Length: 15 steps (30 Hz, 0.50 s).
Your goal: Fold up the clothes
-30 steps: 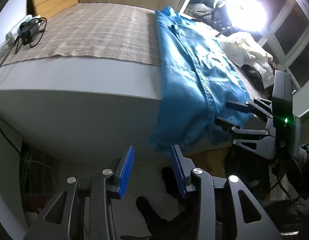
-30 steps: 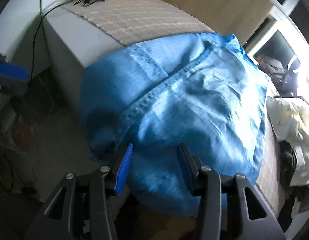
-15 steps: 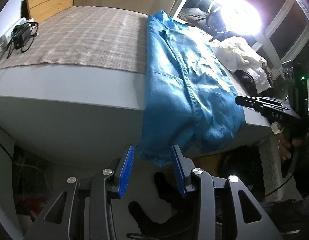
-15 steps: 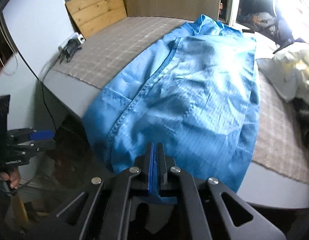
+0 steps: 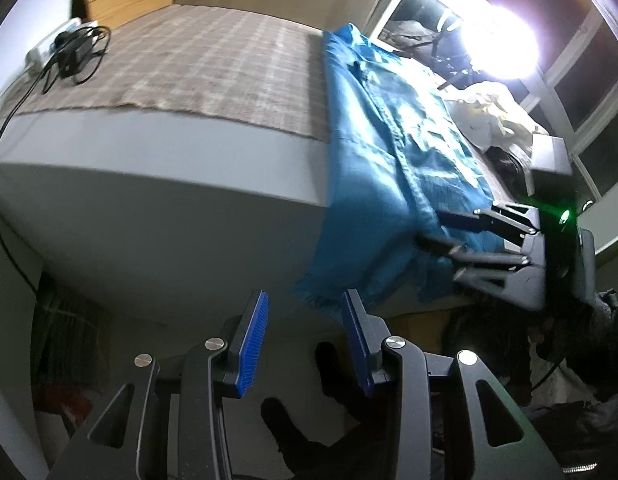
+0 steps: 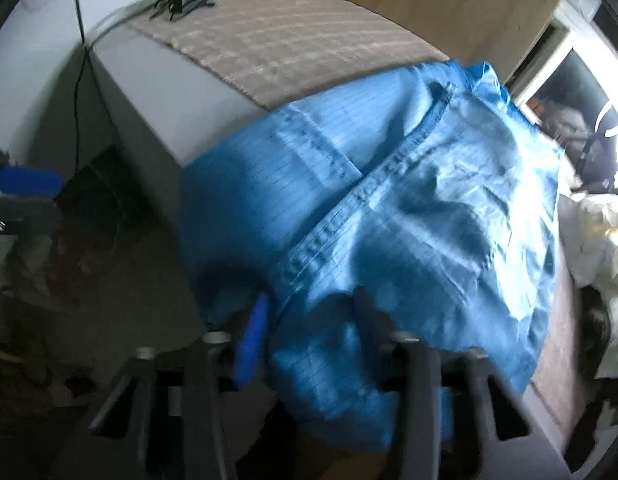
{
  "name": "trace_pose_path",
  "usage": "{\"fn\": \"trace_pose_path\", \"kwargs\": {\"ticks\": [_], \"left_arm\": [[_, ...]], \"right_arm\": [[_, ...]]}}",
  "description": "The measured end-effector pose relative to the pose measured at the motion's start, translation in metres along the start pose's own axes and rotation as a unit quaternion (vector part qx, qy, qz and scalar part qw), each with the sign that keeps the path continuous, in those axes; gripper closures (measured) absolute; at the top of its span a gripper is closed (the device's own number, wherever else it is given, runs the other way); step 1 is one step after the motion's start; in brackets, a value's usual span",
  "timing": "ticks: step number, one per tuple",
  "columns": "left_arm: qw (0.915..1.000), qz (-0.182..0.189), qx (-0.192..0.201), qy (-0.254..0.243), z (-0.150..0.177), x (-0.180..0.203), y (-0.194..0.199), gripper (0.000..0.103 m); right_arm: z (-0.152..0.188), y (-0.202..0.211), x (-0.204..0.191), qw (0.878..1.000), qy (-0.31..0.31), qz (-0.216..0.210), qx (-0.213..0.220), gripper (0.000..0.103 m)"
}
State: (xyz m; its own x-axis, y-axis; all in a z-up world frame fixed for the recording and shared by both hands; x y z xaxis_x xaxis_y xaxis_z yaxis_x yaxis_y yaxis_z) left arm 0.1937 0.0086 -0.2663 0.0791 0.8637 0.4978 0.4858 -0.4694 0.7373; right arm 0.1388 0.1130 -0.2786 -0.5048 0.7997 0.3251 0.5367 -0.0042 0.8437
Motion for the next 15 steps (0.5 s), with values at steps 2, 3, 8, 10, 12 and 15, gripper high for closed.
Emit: {"fn": "trace_pose_path", "kwargs": {"ticks": [2, 3, 8, 10, 12, 15], "left_arm": [[1.0000, 0.000, 0.001, 0.002, 0.000, -0.003, 0.002, 0.066], [1.0000, 0.001, 0.002, 0.002, -0.001, -0.003, 0.002, 0.066], [0.9999, 0.011, 0.008, -0.006, -0.010, 0.003, 0.001, 0.066], [0.9998, 0.018, 0.007, -0.010, -0.015, 0.009, -0.002, 0.066], [0.9995, 0.027, 0.007, -0.018, -0.022, 0.018, -0.006, 0.066], [0.9985, 0.042, 0.002, -0.034, -0.032, 0.039, -0.017, 0.066]], "right_arm": [[0.001, 0.004, 0.010, 1.000, -0.019, -0.022, -0.004, 0.098], [0.002, 0.007, 0.018, 0.999, -0.029, -0.027, -0.002, 0.100], [0.010, 0.041, 0.078, 0.991, -0.125, -0.050, 0.009, 0.100], [0.013, 0.059, 0.116, 0.982, -0.179, -0.060, 0.017, 0.100], [0.019, 0.080, 0.162, 0.971, -0.231, -0.056, 0.031, 0.100], [0.030, 0.112, 0.246, 0.951, -0.303, -0.024, 0.056, 0.100]]}}
Point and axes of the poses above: each gripper's, at about its wrist camera, not at the fingertips, and y roughly against the way its jaws point, x to its right, z to its underside, the point moved 9 cm from there along -y, roughly the way its jaws point, and after that the axes turned 10 degrees about z, right-handed, at the moved point
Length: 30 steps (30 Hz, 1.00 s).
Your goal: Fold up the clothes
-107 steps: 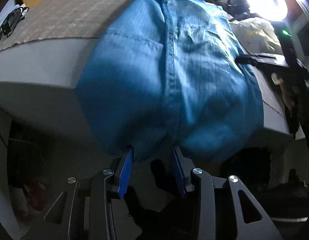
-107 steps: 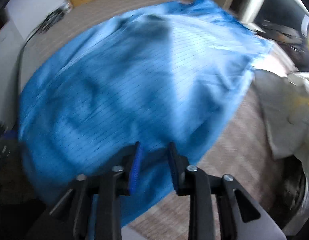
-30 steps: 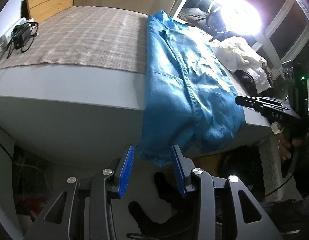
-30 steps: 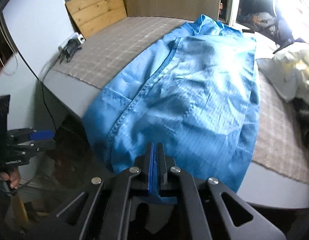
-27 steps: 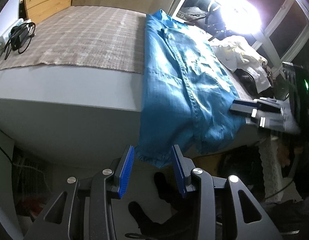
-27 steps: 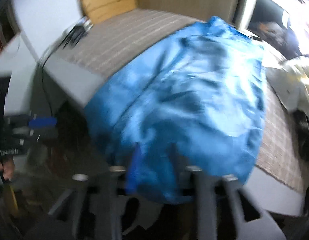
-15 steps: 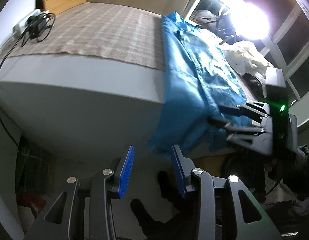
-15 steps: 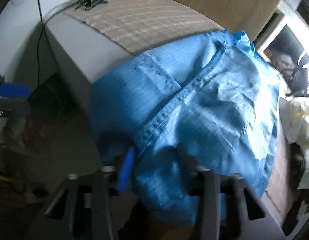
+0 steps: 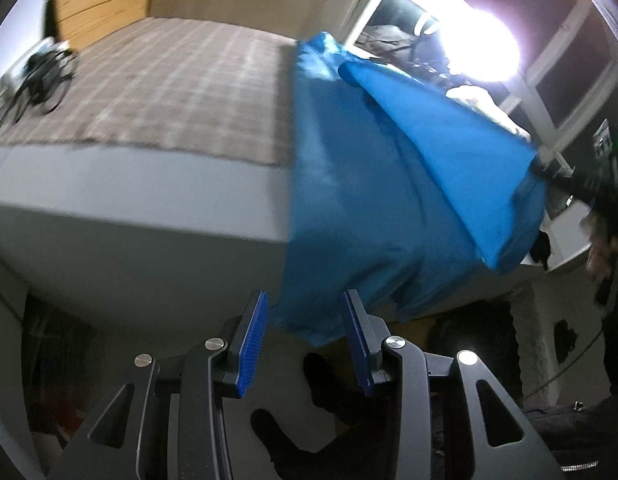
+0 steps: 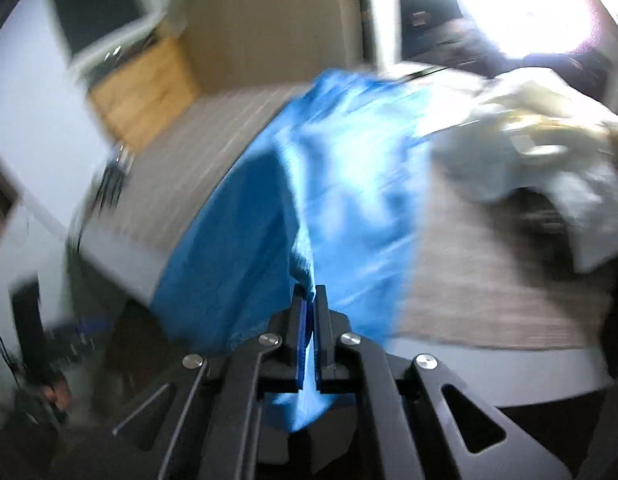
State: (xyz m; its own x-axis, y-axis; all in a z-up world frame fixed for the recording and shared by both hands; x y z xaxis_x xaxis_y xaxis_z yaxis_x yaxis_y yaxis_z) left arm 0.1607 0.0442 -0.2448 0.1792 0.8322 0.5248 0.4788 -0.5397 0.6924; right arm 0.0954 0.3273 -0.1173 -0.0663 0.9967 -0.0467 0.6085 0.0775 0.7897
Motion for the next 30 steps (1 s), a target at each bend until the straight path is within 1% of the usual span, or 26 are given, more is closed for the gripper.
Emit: {"fn": "trace_pose_path", "kwargs": {"ticks": [2, 4, 6, 9, 10, 12, 14, 17, 19, 22, 24, 27, 28, 30], "left_arm": [[0.9998, 0.013, -0.005, -0.011, -0.008, 0.016, -0.011, 0.066], [0.9994, 0.025, -0.011, -0.023, -0.015, 0.034, -0.026, 0.066], [0.9984, 0.036, -0.020, -0.038, -0.021, 0.055, -0.045, 0.065], [0.9967, 0.041, -0.035, -0.061, -0.029, 0.086, -0.075, 0.063], [0.9961, 0.041, -0.040, -0.067, -0.032, 0.095, -0.085, 0.063], [0.9952, 0.036, -0.050, -0.077, -0.037, 0.109, -0.103, 0.062], [0.9947, 0.029, -0.057, -0.080, -0.042, 0.118, -0.119, 0.062], [0.9947, 0.013, -0.066, -0.077, -0.047, 0.127, -0.138, 0.062], [0.9943, -0.007, -0.072, -0.078, -0.046, 0.129, -0.147, 0.062], [0.9929, -0.038, -0.079, -0.081, -0.044, 0.131, -0.157, 0.062], [0.9928, -0.050, -0.079, -0.075, -0.043, 0.129, -0.160, 0.062], [0.9923, -0.068, -0.079, -0.066, -0.043, 0.126, -0.163, 0.062], [0.9918, -0.075, -0.080, -0.065, -0.044, 0.125, -0.165, 0.062], [0.9912, -0.082, -0.079, -0.069, -0.047, 0.127, -0.167, 0.062]], "right_arm": [[-0.026, 0.025, 0.058, 0.998, -0.043, 0.037, 0.030, 0.100], [-0.045, 0.053, 0.125, 0.990, -0.078, 0.098, 0.060, 0.100], [-0.057, 0.081, 0.195, 0.977, -0.115, 0.160, 0.082, 0.100], [-0.064, 0.117, 0.282, 0.950, -0.141, 0.259, 0.104, 0.100], [-0.064, 0.122, 0.304, 0.943, -0.147, 0.281, 0.105, 0.100], [-0.066, 0.129, 0.347, 0.931, -0.163, 0.311, 0.101, 0.100], [-0.074, 0.123, 0.377, 0.926, -0.164, 0.327, 0.097, 0.100], [-0.086, 0.111, 0.399, 0.923, -0.147, 0.341, 0.097, 0.100], [-0.101, 0.100, 0.402, 0.927, -0.127, 0.338, 0.100, 0.100], [-0.128, 0.089, 0.393, 0.932, -0.084, 0.334, 0.113, 0.100], [-0.145, 0.088, 0.383, 0.935, -0.060, 0.326, 0.126, 0.100], [-0.179, 0.090, 0.371, 0.939, -0.030, 0.310, 0.149, 0.100], [-0.192, 0.090, 0.367, 0.939, -0.021, 0.304, 0.157, 0.100], [-0.218, 0.096, 0.362, 0.937, -0.008, 0.302, 0.175, 0.100]]}}
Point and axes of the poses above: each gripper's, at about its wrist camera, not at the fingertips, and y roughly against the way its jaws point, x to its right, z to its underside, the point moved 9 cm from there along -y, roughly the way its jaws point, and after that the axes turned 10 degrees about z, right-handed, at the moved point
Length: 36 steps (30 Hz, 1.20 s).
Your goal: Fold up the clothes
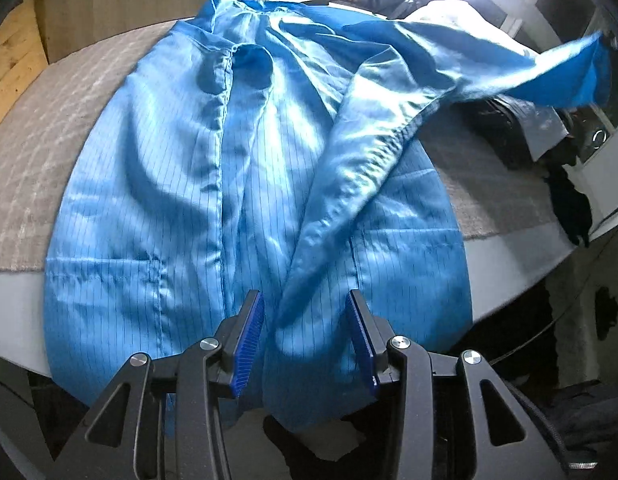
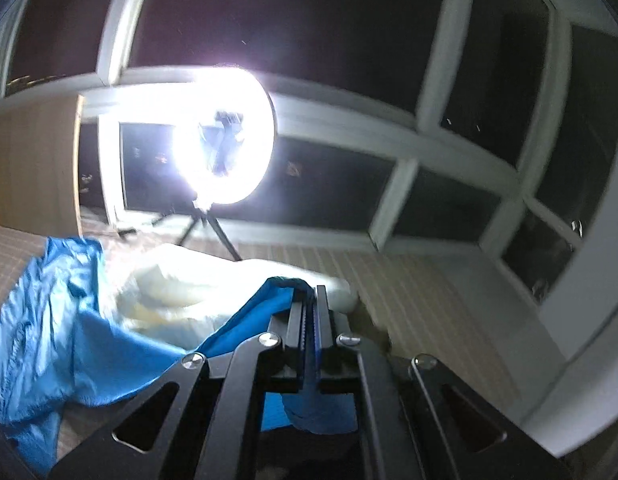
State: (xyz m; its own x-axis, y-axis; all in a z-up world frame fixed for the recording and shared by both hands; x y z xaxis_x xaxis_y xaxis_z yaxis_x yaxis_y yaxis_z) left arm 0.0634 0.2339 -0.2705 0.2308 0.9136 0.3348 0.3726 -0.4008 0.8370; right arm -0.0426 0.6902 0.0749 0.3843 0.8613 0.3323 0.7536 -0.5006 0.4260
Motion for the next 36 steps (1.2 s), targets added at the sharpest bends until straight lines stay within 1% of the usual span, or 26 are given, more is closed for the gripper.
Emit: {"fn": "trace_pose_path", "kwargs": {"ticks": [3, 6, 7, 8, 9, 11, 12, 14, 16, 18, 20, 22, 24, 26, 28, 29, 30, 32, 34, 36], "left_arm": [[1.0000, 0.003, -0.005, -0.006, -0.005, 0.005, -0.004, 0.063], [0.9997, 0.009, -0.018, -0.017, -0.008, 0.013, -0.010, 0.068], [0.9995, 0.011, -0.023, -0.020, -0.009, 0.015, -0.012, 0.076], [0.9993, 0.014, -0.029, -0.021, -0.009, 0.018, -0.014, 0.081], [0.9990, 0.018, -0.034, -0.021, -0.009, 0.020, -0.016, 0.083], [0.9985, 0.031, -0.042, -0.018, -0.009, 0.026, -0.019, 0.094], [0.9981, 0.039, -0.044, -0.015, -0.010, 0.030, -0.019, 0.097], [0.9968, 0.065, -0.044, -0.012, -0.013, 0.044, -0.015, 0.100], [0.9932, 0.105, -0.046, -0.022, -0.016, 0.071, -0.009, 0.101], [0.9869, 0.149, -0.051, -0.034, -0.020, 0.103, -0.005, 0.101], [0.9777, 0.194, -0.063, -0.049, -0.023, 0.140, -0.006, 0.103], [0.9673, 0.232, -0.076, -0.067, -0.026, 0.175, -0.010, 0.103], [0.9598, 0.246, -0.094, -0.098, -0.026, 0.208, -0.023, 0.103], [0.9540, 0.247, -0.107, -0.132, -0.023, 0.235, -0.036, 0.103], [0.9500, 0.239, -0.118, -0.163, -0.017, 0.250, -0.049, 0.101], [0.9496, 0.234, -0.128, -0.165, -0.013, 0.250, -0.058, 0.101], [0.9509, 0.230, -0.138, -0.155, -0.010, 0.250, -0.067, 0.101], [0.9553, 0.218, -0.144, -0.138, -0.008, 0.240, -0.071, 0.090], [0.9601, 0.204, -0.147, -0.122, -0.005, 0.226, -0.072, 0.083], [0.9636, 0.202, -0.137, -0.108, -0.008, 0.215, -0.060, 0.078]], "right_arm": [[-0.041, -0.001, -0.004, 0.999, 0.009, -0.003, 0.032, 0.100], [-0.074, -0.008, -0.010, 0.998, 0.022, 0.001, 0.054, 0.100], [-0.082, -0.013, -0.012, 0.998, 0.025, 0.002, 0.058, 0.100], [-0.089, -0.017, -0.014, 0.998, 0.026, 0.001, 0.060, 0.100], [-0.095, -0.022, -0.017, 0.998, 0.027, 0.000, 0.063, 0.100], [-0.106, -0.030, -0.022, 0.997, 0.033, 0.002, 0.069, 0.100], [-0.110, -0.032, -0.025, 0.997, 0.035, 0.003, 0.072, 0.100], [-0.115, -0.032, -0.027, 0.996, 0.041, 0.006, 0.078, 0.100], [-0.121, -0.034, -0.025, 0.995, 0.046, 0.011, 0.085, 0.100], [-0.127, -0.036, -0.019, 0.995, 0.045, 0.019, 0.090, 0.100], [-0.135, -0.040, -0.013, 0.994, 0.041, 0.025, 0.093, 0.100], [-0.145, -0.046, -0.010, 0.994, 0.043, 0.030, 0.096, 0.100], [-0.153, -0.052, -0.010, 0.993, 0.048, 0.038, 0.099, 0.100], [-0.158, -0.057, -0.010, 0.992, 0.058, 0.049, 0.104, 0.100], [-0.160, -0.061, -0.010, 0.989, 0.070, 0.062, 0.111, 0.100], [-0.159, -0.063, -0.010, 0.988, 0.076, 0.069, 0.114, 0.100], [-0.155, -0.067, -0.011, 0.987, 0.082, 0.074, 0.113, 0.100], [-0.144, -0.077, -0.010, 0.987, 0.093, 0.082, 0.105, 0.100], [-0.132, -0.089, -0.008, 0.987, 0.099, 0.087, 0.091, 0.100], [-0.122, -0.094, -0.003, 0.990, 0.089, 0.080, 0.077, 0.100]]}}
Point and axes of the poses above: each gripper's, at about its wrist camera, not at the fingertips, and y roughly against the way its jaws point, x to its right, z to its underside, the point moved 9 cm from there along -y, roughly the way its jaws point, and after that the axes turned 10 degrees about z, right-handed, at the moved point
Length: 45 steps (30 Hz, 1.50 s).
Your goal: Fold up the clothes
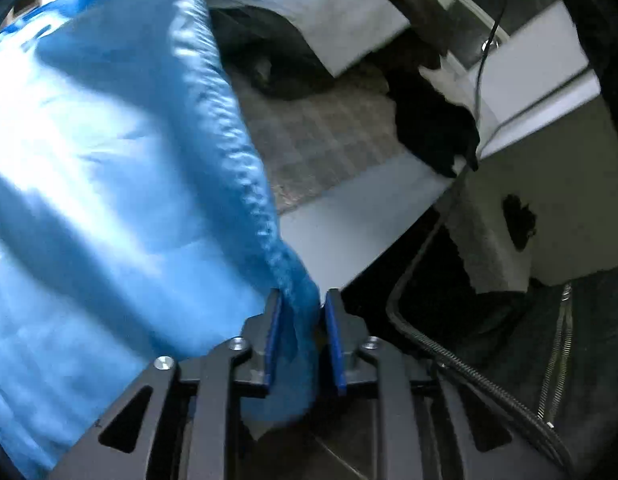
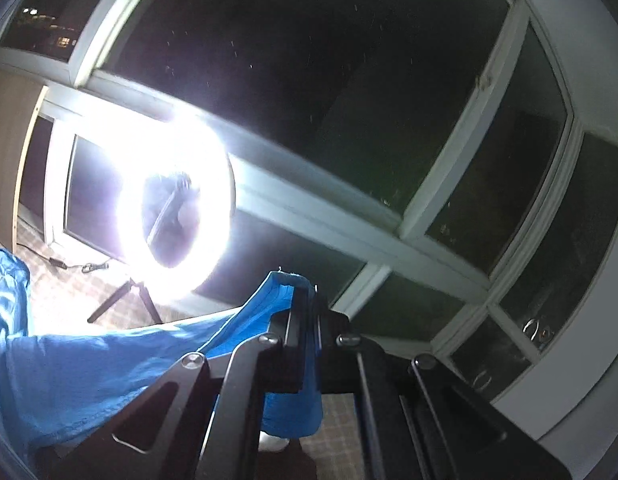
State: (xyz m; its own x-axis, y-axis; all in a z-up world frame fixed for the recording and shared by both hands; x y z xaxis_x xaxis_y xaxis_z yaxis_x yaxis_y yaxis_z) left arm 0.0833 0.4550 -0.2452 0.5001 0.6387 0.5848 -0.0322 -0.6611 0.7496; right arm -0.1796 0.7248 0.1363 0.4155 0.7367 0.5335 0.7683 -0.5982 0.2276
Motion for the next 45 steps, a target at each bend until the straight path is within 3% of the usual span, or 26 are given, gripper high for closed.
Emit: {"fn": "trace_pose_path", "kwargs": {"ticks": [2, 6, 9, 12, 16, 18, 20, 24, 25, 28, 30, 32, 34, 35, 37, 39, 40, 43, 45], "left_arm": [[0.9996, -0.016, 0.021, 0.002, 0.002, -0.007, 0.025, 0.071], [0.9957, -0.057, 0.070, 0.022, 0.007, -0.032, 0.081, 0.070], [0.9876, -0.103, 0.110, 0.044, 0.013, -0.065, 0.130, 0.070], [0.9766, -0.141, 0.149, 0.064, 0.033, -0.094, 0.179, 0.070], [0.9586, -0.188, 0.195, 0.088, 0.065, -0.128, 0.241, 0.070], [0.9514, -0.210, 0.201, 0.102, 0.091, -0.145, 0.263, 0.070], [0.9459, -0.227, 0.201, 0.116, 0.117, -0.161, 0.280, 0.070], [0.9439, -0.235, 0.187, 0.138, 0.155, -0.187, 0.294, 0.070], [0.9450, -0.236, 0.180, 0.138, 0.160, -0.191, 0.292, 0.070], [0.9506, -0.229, 0.164, 0.130, 0.167, -0.194, 0.283, 0.070], [0.9564, -0.212, 0.159, 0.123, 0.162, -0.190, 0.273, 0.070], [0.9626, -0.191, 0.155, 0.114, 0.155, -0.184, 0.261, 0.070], [0.9683, -0.172, 0.150, 0.102, 0.147, -0.170, 0.247, 0.070], [0.9711, -0.164, 0.146, 0.093, 0.143, -0.161, 0.237, 0.070], [0.9759, -0.151, 0.139, 0.075, 0.136, -0.142, 0.216, 0.068], [0.9787, -0.145, 0.129, 0.066, 0.132, -0.130, 0.196, 0.063], [0.9797, -0.144, 0.124, 0.064, 0.131, -0.125, 0.186, 0.061], [0.9819, -0.129, 0.115, 0.078, 0.123, -0.118, 0.158, 0.061], [0.9811, -0.123, 0.117, 0.093, 0.112, -0.115, 0.143, 0.061]], "right_arm": [[0.000, 0.008, 0.004, 1.000, -0.017, -0.012, 0.001, 0.100], [-0.028, 0.063, -0.007, 0.997, -0.034, -0.058, 0.043, 0.100], [-0.054, 0.131, -0.039, 0.988, -0.034, -0.132, 0.078, 0.100], [-0.065, 0.216, -0.093, 0.965, -0.021, -0.244, 0.096, 0.100], [-0.029, 0.336, -0.196, 0.913, 0.051, -0.398, 0.076, 0.100], [0.011, 0.384, -0.249, 0.876, 0.090, -0.473, 0.028, 0.100], [0.054, 0.429, -0.300, 0.830, 0.130, -0.542, -0.025, 0.100], [0.152, 0.484, -0.388, 0.758, 0.191, -0.605, -0.152, 0.098], [0.170, 0.491, -0.404, 0.750, 0.200, -0.607, -0.174, 0.098], [0.194, 0.494, -0.417, 0.751, 0.208, -0.593, -0.204, 0.090], [0.195, 0.494, -0.410, 0.749, 0.214, -0.592, -0.205, 0.082], [0.189, 0.478, -0.396, 0.756, 0.218, -0.586, -0.194, 0.081], [0.181, 0.445, -0.379, 0.776, 0.203, -0.562, -0.199, 0.081], [0.175, 0.418, -0.368, 0.793, 0.190, -0.541, -0.207, 0.080], [0.173, 0.355, -0.354, 0.829, 0.180, -0.483, -0.216, 0.067], [0.184, 0.291, -0.348, 0.855, 0.194, -0.424, -0.229, 0.061], [0.192, 0.266, -0.347, 0.857, 0.196, -0.408, -0.246, 0.061], [0.225, 0.214, -0.347, 0.832, 0.139, -0.420, -0.336, 0.061], [0.243, 0.191, -0.353, 0.823, 0.110, -0.421, -0.364, 0.061]]}}
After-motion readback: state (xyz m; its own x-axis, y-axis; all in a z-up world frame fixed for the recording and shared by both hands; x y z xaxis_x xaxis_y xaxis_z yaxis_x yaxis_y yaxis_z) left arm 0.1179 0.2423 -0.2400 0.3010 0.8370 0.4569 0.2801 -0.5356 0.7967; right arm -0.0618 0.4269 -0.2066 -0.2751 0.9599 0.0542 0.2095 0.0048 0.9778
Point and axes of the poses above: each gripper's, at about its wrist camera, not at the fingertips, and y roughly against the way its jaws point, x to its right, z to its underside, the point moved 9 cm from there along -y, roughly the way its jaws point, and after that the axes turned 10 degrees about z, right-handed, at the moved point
